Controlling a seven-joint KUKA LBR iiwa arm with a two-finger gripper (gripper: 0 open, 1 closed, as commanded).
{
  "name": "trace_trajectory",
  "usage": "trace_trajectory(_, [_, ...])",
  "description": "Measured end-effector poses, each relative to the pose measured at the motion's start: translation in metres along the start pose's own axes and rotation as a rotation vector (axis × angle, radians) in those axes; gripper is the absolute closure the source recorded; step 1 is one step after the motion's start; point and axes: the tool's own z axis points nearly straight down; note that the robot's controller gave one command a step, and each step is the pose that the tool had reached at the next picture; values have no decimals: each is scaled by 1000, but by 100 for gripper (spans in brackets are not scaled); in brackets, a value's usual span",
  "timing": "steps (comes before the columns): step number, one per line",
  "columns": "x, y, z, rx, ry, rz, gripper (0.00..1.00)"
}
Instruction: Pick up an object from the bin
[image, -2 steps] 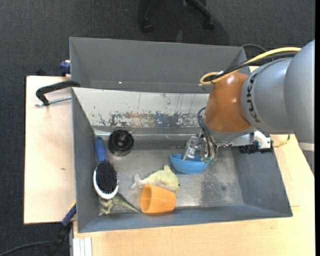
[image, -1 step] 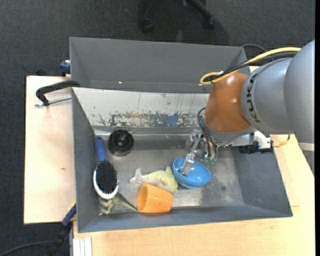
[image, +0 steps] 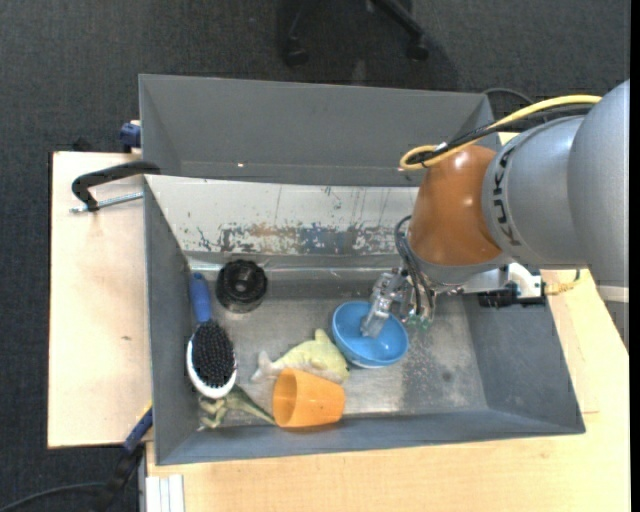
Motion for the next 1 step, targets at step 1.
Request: trace_trajectory(1, [-8,-8,-144,-2,-11,-107,100])
